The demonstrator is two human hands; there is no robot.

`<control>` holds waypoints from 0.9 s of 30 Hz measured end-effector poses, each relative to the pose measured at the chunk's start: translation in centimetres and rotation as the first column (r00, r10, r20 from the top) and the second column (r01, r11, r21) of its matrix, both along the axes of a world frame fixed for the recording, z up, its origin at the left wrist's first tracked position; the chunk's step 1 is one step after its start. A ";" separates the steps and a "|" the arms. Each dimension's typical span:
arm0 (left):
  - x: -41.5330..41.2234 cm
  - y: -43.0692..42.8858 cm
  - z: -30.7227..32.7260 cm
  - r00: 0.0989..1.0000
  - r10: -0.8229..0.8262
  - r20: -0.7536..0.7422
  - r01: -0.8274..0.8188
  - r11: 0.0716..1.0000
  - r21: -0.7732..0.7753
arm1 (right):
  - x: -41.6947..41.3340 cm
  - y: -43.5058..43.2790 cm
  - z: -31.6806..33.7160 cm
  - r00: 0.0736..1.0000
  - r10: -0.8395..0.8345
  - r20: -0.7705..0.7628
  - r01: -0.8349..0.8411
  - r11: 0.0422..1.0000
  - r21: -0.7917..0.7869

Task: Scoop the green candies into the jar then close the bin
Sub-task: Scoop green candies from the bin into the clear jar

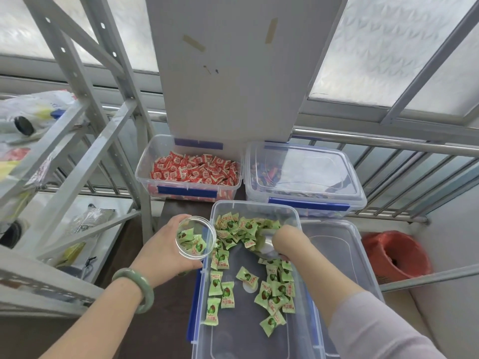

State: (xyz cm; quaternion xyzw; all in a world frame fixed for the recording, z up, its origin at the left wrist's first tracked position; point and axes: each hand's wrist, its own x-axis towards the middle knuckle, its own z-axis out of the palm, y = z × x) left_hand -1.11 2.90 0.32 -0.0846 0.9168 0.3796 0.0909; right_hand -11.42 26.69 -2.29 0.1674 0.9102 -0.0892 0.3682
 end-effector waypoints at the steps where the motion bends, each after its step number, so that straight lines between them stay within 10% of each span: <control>1: -0.1 -0.1 0.0 1.000 -0.002 0.004 0.002 1.000 0.000 | -0.2 -0.2 0.3 0.997 0.067 0.036 -0.069 0.997 0.044; 5: -0.5 -0.2 -0.4 1.000 -0.014 0.015 0.014 1.000 -0.009 | -1.5 -0.5 0.0 0.945 0.298 0.133 -0.312 0.944 0.110; 19: -0.5 -0.7 -1.2 1.000 -0.012 0.001 0.012 1.000 -0.016 | 1.9 -1.3 -6.5 0.962 -0.189 -0.196 0.131 0.952 -0.277; 27: -0.2 -0.8 -1.5 1.000 0.017 0.003 -0.017 1.000 0.005 | 4.6 -1.0 -6.0 0.946 -0.196 -0.259 0.127 0.957 -0.260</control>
